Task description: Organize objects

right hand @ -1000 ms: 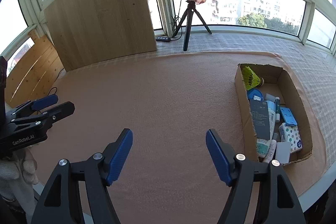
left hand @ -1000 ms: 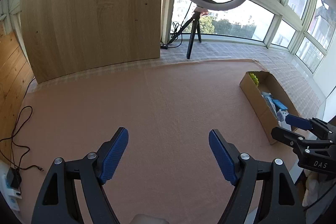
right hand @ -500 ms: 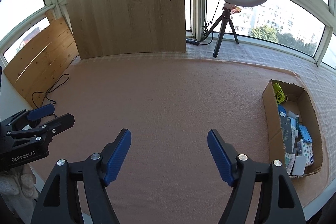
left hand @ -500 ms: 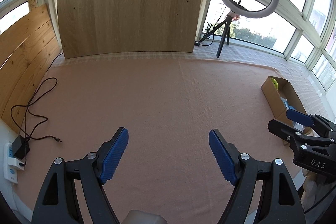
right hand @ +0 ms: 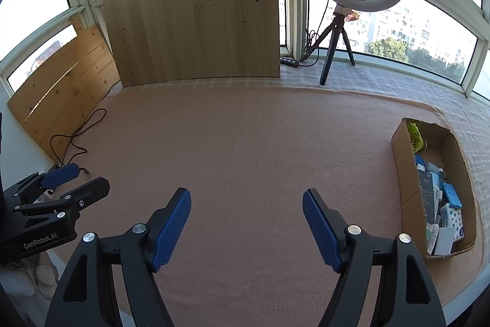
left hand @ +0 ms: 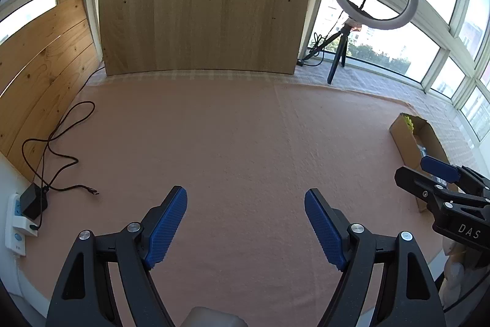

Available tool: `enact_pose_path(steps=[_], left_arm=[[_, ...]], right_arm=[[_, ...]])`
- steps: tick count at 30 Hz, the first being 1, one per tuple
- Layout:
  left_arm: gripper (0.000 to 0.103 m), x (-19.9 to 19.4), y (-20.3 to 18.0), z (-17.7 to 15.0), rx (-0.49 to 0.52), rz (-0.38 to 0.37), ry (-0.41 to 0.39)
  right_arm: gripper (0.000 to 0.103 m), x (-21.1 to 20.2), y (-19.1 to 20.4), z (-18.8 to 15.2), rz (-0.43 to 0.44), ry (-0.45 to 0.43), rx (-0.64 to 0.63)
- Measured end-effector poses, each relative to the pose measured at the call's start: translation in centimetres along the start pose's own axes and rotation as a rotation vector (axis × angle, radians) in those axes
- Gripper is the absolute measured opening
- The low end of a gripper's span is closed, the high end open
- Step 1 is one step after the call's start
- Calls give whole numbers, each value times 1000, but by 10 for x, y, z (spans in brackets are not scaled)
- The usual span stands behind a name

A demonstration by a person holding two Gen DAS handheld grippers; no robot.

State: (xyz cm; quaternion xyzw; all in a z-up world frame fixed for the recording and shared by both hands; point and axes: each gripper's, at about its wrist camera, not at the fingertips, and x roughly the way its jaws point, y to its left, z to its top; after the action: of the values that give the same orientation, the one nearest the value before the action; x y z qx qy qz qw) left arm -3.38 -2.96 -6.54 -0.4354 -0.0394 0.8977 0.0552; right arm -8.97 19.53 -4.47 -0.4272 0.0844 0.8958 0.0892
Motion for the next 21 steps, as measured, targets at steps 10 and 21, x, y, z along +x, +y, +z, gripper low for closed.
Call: enact_pose_path(steps=[10,21], left_arm=[[85,3,-3,1,8,4,10],[85,8,-8,2,23,-2,20]], right_arm=[[72,3,0,-1,-3,4,9],[72,3,-4,-3,-8,8,16]])
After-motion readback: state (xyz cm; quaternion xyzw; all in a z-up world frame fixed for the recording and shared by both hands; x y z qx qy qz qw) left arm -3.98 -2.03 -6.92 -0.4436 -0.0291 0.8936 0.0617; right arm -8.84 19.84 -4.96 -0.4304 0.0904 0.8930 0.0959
